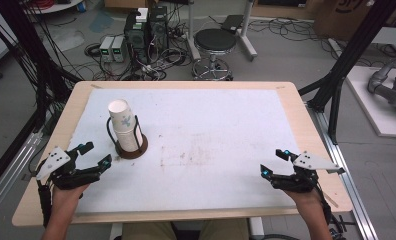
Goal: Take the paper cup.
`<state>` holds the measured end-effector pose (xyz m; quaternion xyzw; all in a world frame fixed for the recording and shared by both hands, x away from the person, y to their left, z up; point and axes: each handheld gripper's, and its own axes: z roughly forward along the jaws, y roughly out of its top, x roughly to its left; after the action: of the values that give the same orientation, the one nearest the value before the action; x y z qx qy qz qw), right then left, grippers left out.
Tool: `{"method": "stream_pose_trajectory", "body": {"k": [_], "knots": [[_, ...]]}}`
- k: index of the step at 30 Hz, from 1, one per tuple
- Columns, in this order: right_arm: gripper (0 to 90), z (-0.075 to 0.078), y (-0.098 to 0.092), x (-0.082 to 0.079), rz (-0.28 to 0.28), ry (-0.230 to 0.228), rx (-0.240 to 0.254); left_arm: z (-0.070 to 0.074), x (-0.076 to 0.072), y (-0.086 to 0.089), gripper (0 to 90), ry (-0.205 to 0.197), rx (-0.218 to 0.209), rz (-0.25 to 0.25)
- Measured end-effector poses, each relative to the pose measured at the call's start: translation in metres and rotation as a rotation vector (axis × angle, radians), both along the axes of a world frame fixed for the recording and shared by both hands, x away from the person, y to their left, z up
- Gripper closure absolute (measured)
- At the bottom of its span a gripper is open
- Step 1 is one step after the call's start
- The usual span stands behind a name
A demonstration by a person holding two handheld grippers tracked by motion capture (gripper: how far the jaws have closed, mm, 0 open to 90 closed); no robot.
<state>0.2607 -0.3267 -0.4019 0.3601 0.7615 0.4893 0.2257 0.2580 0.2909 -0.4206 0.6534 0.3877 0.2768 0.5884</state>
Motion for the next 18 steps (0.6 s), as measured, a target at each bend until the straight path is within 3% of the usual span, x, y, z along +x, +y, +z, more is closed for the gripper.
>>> {"method": "stream_pose_trajectory", "body": {"k": [18], "knots": [[19.9,-0.0028,0.0011,-0.0004,0.012,0.008,-0.008,0.0054,0.0024,-0.0008,16.7,-0.003,-0.015,-0.003]]}}
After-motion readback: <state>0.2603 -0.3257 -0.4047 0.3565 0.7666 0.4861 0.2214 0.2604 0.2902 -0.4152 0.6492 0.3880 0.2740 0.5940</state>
